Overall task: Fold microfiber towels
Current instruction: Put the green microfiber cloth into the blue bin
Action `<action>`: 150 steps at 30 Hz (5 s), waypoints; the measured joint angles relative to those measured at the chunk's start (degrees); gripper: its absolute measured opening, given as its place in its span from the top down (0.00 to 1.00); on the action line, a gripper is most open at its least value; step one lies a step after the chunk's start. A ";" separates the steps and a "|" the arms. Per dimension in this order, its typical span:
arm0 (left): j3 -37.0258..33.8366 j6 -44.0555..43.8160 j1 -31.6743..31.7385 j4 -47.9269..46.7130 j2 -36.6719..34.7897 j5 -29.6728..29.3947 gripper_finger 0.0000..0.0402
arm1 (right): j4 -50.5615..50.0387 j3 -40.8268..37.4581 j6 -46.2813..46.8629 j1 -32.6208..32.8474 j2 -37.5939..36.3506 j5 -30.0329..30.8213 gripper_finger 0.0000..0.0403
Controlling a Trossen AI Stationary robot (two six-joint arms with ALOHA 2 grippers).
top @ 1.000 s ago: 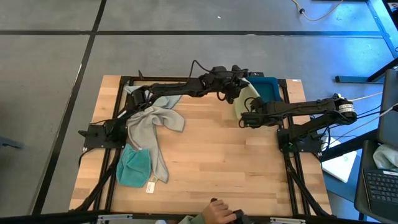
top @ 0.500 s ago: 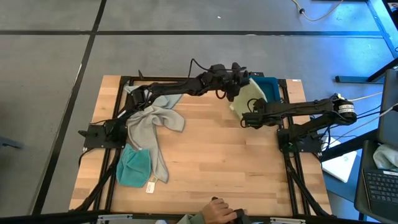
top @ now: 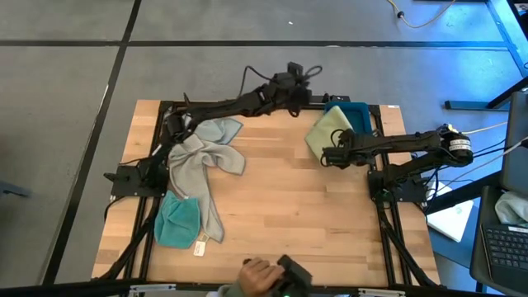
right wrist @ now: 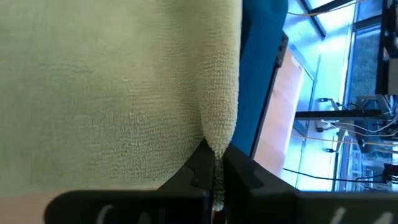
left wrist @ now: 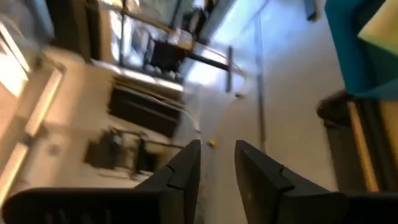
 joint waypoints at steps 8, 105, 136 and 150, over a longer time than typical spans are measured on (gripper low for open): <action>0.04 -21.55 3.50 -19.34 -11.92 11.51 0.78 | 0.26 0.00 0.12 -4.18 -0.66 2.48 0.96; -48.59 -33.08 -6.70 5.36 -39.54 13.19 0.78 | 9.89 0.04 -10.73 -28.35 -0.56 -9.20 0.77; -48.59 -32.62 -9.27 2.69 -39.52 7.31 0.78 | 20.57 -3.51 -21.29 -26.02 -0.73 -17.56 0.46; -48.59 -32.60 -9.23 1.46 -39.52 6.24 0.78 | 18.19 8.04 -26.19 -23.22 -0.75 -8.55 0.31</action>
